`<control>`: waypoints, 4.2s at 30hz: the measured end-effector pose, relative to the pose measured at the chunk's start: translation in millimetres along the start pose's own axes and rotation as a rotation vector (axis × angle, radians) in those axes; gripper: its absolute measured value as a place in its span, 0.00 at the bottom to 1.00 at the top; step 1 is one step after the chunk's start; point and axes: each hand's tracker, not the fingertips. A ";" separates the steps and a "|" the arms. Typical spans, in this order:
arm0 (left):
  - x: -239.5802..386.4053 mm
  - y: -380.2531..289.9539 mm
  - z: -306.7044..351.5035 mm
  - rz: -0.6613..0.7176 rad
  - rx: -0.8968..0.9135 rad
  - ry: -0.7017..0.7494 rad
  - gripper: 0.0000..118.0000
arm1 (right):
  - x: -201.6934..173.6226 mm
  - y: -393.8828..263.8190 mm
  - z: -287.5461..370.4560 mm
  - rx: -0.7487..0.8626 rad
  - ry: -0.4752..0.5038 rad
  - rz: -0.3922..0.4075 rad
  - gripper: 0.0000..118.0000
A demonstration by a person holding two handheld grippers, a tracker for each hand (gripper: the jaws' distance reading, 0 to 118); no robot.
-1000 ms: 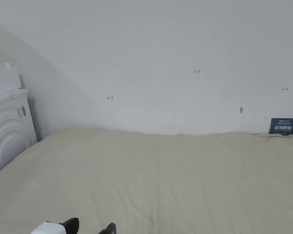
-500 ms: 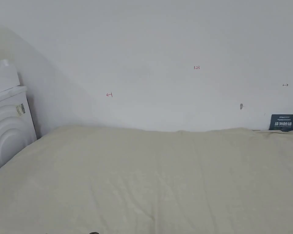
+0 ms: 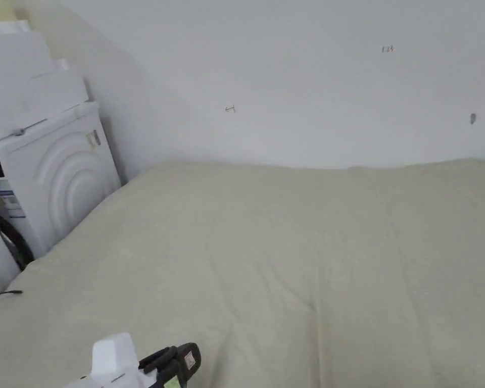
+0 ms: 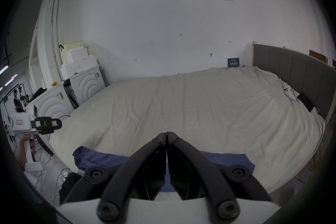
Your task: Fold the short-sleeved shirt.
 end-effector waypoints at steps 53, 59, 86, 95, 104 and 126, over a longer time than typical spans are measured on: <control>-53.4 -20.8 -47.9 0.375 -0.076 -0.077 0.07 | 17.3 -33.6 -15.3 -0.170 0.003 -0.213 0.01; 49.2 -75.2 -122.7 0.224 -0.230 -0.070 0.07 | 21.7 -37.0 -3.3 -0.161 -0.008 -0.193 0.01; 75.9 -159.6 -193.8 0.315 -0.462 -0.227 0.12 | 54.3 -64.3 21.1 -0.175 -0.062 -0.258 0.01; 78.3 -170.2 -213.1 0.241 -0.477 -0.180 0.05 | 57.4 -68.4 23.7 -0.182 -0.088 -0.281 0.01; 74.9 -117.3 -143.0 0.004 -0.337 -0.201 0.16 | 43.3 -63.3 16.9 -0.177 -0.036 -0.248 0.01; -32.3 -135.7 -126.8 0.675 -0.287 -0.262 0.15 | 29.0 -62.9 14.4 -0.212 -0.005 -0.246 0.01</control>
